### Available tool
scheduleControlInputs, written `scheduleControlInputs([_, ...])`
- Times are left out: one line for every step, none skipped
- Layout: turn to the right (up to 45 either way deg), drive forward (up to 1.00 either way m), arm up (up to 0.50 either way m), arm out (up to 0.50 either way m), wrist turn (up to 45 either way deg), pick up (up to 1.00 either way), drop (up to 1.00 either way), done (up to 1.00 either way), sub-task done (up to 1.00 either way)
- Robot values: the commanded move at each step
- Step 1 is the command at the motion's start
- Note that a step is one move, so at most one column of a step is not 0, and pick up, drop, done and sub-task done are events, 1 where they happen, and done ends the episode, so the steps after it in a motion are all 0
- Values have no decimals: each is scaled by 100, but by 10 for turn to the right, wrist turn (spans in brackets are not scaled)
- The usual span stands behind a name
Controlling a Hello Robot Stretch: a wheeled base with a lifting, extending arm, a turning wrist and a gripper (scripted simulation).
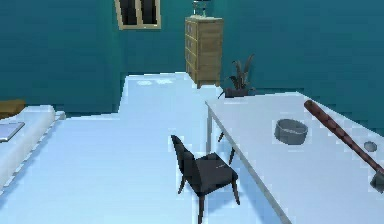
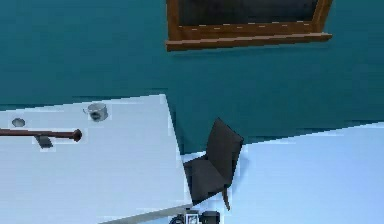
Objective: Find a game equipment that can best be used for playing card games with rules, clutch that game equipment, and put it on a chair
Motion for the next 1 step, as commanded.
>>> scheduleControlInputs([0, 0, 0, -8, 0, 0, 0, 0, 0])
